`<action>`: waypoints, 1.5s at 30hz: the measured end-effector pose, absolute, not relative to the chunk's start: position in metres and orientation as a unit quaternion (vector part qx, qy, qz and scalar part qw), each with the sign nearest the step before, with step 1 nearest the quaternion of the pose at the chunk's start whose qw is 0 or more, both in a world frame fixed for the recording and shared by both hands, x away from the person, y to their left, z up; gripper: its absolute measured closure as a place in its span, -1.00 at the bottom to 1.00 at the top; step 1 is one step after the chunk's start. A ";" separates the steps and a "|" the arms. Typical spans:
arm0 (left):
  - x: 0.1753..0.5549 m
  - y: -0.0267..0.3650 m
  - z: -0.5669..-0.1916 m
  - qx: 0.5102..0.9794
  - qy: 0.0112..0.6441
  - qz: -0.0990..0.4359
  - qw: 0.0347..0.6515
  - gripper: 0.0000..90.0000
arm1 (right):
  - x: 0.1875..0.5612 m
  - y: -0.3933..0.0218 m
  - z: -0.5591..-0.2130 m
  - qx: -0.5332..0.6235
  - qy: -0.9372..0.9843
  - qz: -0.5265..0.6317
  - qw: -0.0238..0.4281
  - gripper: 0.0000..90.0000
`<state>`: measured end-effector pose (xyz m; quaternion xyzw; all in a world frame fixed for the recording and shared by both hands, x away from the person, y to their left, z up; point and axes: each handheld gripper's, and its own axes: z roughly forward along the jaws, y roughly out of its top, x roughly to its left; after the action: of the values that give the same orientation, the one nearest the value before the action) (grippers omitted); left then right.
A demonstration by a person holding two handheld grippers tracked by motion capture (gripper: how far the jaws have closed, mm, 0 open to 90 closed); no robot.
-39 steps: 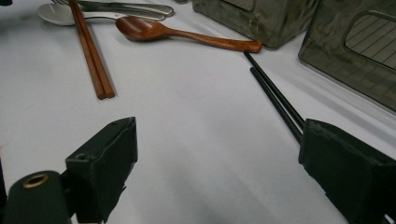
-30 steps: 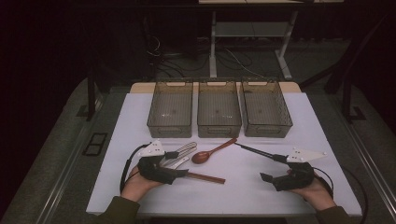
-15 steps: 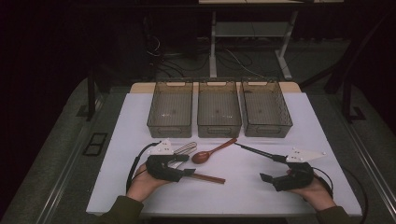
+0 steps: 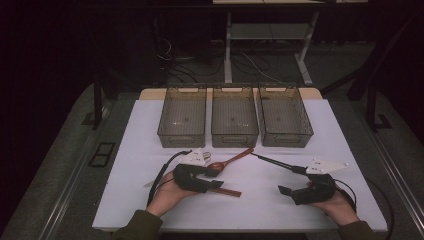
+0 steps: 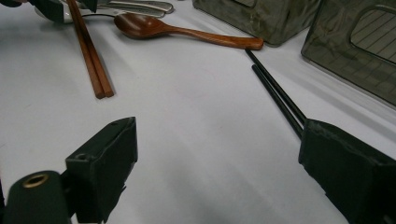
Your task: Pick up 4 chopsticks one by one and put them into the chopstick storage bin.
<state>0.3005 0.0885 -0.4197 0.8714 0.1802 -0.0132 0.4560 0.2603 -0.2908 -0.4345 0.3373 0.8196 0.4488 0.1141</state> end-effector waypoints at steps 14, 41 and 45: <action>0.302 0.046 -0.429 0.896 0.141 -0.031 0.420 0.34 | 0.261 -0.290 -0.435 0.338 0.820 0.448 0.113 -0.74; 0.296 0.028 -0.443 0.928 0.100 -0.003 0.359 0.53 | 0.261 -0.290 -0.436 0.339 0.819 0.449 0.111 -0.74; 0.298 0.029 -0.443 0.927 0.102 -0.001 0.360 0.53 | 0.261 -0.290 -0.436 0.339 0.820 0.448 0.111 -0.74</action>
<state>0.2976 0.0292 -0.4428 0.9272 0.1016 -0.0006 0.3605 0.2611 -0.2901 -0.4357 0.3393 0.8198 0.4479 0.1106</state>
